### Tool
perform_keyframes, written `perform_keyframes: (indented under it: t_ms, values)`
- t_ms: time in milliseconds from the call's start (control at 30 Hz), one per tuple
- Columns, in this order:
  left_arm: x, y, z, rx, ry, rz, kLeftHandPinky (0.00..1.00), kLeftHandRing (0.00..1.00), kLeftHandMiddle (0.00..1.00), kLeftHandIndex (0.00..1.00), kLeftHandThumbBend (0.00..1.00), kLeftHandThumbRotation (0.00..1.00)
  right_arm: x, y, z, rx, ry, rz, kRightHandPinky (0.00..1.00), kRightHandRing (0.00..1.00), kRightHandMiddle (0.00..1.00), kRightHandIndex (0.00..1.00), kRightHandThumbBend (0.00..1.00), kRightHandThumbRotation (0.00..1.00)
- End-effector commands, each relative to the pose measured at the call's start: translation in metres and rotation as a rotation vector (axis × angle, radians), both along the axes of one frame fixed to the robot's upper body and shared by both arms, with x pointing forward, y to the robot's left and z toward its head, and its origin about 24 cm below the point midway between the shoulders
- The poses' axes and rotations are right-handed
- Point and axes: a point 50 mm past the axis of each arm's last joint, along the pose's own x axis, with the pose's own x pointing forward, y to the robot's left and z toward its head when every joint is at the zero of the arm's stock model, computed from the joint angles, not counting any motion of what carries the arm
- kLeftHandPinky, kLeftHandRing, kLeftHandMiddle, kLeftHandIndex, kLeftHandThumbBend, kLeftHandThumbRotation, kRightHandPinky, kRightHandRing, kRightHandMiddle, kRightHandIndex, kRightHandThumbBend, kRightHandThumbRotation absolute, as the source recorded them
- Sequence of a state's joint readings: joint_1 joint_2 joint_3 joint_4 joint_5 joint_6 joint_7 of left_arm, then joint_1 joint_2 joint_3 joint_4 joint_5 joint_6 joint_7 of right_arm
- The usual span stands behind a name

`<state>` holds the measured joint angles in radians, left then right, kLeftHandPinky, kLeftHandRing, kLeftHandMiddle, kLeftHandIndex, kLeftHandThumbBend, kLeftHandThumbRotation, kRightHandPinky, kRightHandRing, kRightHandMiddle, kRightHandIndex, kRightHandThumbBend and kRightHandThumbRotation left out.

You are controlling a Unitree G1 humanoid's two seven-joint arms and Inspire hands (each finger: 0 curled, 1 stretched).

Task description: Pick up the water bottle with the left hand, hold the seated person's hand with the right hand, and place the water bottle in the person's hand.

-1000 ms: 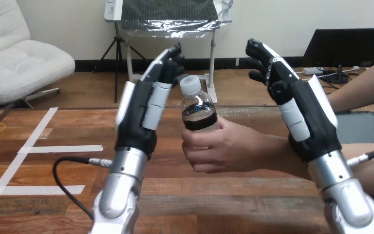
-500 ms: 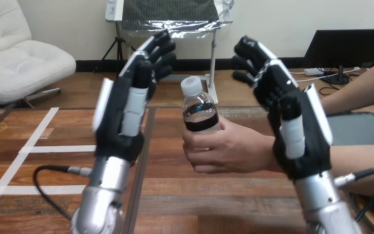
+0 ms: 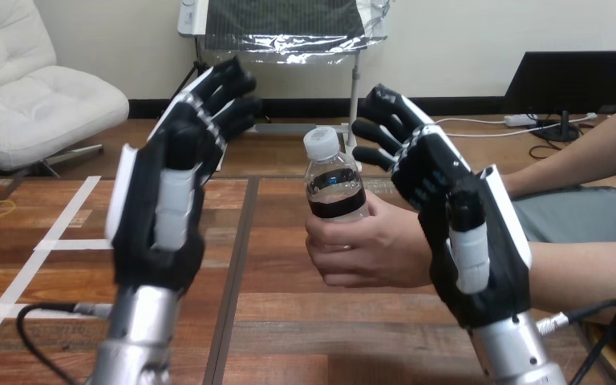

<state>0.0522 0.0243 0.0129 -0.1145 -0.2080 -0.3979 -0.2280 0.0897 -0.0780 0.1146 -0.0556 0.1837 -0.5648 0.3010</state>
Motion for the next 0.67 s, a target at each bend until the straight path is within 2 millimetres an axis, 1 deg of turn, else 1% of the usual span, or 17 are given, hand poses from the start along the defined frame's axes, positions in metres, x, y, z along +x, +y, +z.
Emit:
perform_keyframes:
  t_ms: [0, 67, 200, 633]
  values:
    - [-0.007, 0.006, 0.007, 0.004, -0.060, -0.007, 0.74, 0.77, 0.78, 0.76, 0.73, 0.89, -0.004, 0.001, 0.010, 0.059, -0.046, -0.007, 0.82, 0.89, 0.90, 0.89, 0.81, 1.00]
    - [-0.008, 0.007, 0.006, 0.000, -0.058, -0.007, 0.74, 0.77, 0.77, 0.75, 0.70, 0.88, -0.005, 0.001, 0.010, 0.064, -0.041, -0.009, 0.82, 0.88, 0.90, 0.90, 0.80, 1.00]
    - [-0.010, 0.009, 0.000, -0.024, -0.052, -0.001, 0.74, 0.76, 0.76, 0.74, 0.68, 0.89, -0.007, 0.001, 0.008, 0.076, -0.036, -0.015, 0.82, 0.88, 0.90, 0.90, 0.78, 1.00]
    - [-0.008, 0.007, -0.009, -0.060, -0.048, -0.009, 0.74, 0.74, 0.75, 0.73, 0.68, 0.89, -0.010, -0.001, 0.005, 0.093, -0.024, -0.014, 0.82, 0.88, 0.90, 0.90, 0.75, 1.00]
